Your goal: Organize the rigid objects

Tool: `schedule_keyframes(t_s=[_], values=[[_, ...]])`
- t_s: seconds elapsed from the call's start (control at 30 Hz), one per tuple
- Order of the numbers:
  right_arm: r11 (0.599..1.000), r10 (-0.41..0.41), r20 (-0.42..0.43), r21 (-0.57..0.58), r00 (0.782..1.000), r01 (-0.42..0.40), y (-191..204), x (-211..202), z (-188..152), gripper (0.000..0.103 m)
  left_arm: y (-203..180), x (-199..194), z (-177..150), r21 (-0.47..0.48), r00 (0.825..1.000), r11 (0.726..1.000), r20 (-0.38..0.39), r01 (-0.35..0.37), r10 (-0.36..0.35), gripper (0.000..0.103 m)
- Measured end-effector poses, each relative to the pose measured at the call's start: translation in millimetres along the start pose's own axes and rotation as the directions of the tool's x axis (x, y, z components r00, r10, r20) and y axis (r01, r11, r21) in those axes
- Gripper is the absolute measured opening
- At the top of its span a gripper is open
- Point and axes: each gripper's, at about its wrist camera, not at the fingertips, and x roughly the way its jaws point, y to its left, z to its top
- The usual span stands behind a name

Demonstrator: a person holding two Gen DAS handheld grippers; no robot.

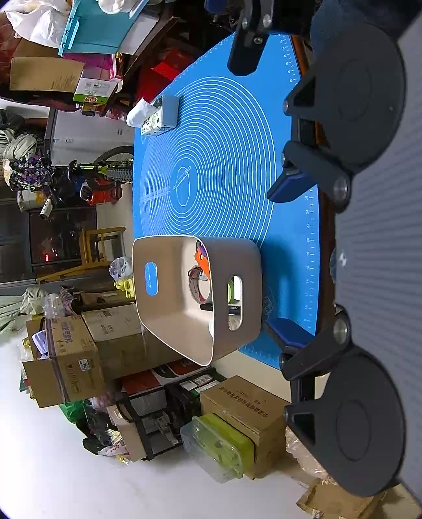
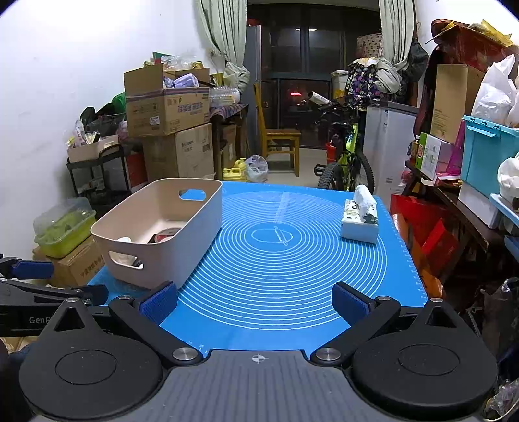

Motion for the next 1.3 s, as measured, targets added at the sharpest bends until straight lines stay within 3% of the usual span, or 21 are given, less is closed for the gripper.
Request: schedule_keyframes(t_s=[1.3], values=[[1.0, -0.002, -0.003, -0.005, 1.0, 0.002, 3.4, 0.8, -2.1, 0.1, 0.1, 1.5, -1.9, 0.003, 1.0, 1.0, -0.005, 0.003, -0.003, 0.079]])
